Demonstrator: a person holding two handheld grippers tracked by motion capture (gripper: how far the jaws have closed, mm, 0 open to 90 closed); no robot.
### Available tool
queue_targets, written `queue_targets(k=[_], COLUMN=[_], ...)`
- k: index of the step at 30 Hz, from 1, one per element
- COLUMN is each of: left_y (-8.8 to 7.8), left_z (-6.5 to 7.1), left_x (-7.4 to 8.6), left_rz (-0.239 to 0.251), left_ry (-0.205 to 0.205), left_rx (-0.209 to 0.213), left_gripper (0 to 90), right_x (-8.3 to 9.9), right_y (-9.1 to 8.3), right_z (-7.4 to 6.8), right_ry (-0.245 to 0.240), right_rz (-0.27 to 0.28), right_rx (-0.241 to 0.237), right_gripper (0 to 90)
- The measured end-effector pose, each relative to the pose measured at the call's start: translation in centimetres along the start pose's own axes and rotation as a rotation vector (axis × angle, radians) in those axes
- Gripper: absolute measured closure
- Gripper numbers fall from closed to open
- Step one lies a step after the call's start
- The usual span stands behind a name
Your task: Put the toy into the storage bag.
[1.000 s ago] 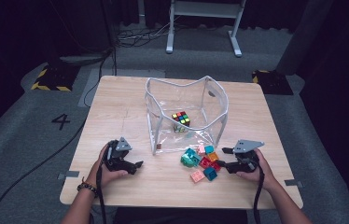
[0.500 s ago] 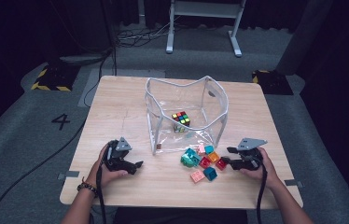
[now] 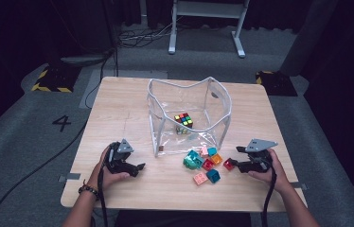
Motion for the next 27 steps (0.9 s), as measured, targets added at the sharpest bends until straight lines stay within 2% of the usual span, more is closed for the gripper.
queue_targets(k=[5, 6, 12, 14, 19, 22, 23, 27], left_y=[0.0, 0.0, 0.0, 0.0, 0.0, 0.0, 0.0, 0.0], left_z=[0.0, 0.0, 0.0, 0.0, 0.0, 0.0, 0.0, 0.0], left_x=[0.0, 0.0, 0.0, 0.0, 0.0, 0.0, 0.0, 0.0], left_rz=[0.0, 0.0, 0.0, 0.0, 0.0, 0.0, 0.0, 0.001], left_ry=[-0.001, 0.0, 0.0, 0.0, 0.001, 0.0, 0.0, 0.001], left_rx=[0.001, 0.0, 0.0, 0.0, 0.0, 0.0, 0.0, 0.001], left_gripper=[6.9, 6.9, 6.9, 6.9, 6.9, 6.9, 6.9, 6.9], right_x=[-0.3, -0.4, 0.3, 0.5, 1.3, 1.6, 1.8, 1.9], right_y=[-0.2, -0.1, 1.1, 1.4, 1.9, 2.0, 2.1, 2.1], right_z=[-0.4, -0.6, -1.1, -1.2, -0.6, -0.2, 0.2, 0.4], right_ry=[0.001, 0.011, 0.011, 0.001, 0.011, 0.022, 0.04, 0.033], right_rz=[0.013, 0.029, -0.019, -0.041, -0.059, -0.057, -0.036, -0.023], right_rx=[-0.012, -0.024, -0.05, -0.031, -0.05, -0.053, -0.062, -0.051], right_gripper=[35.4, 33.8, 31.9, 32.6, 45.6, 48.8, 54.6, 58.6])
Point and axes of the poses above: each handheld gripper's, and its own axes: y roughly forward along the jaws, x roughly out of its underside, z roughly to its right, the point moved 5 cm from there along y, roughly forward along the jaws, and after that the axes turned 1 degree about -x, right-handed, at the moved point
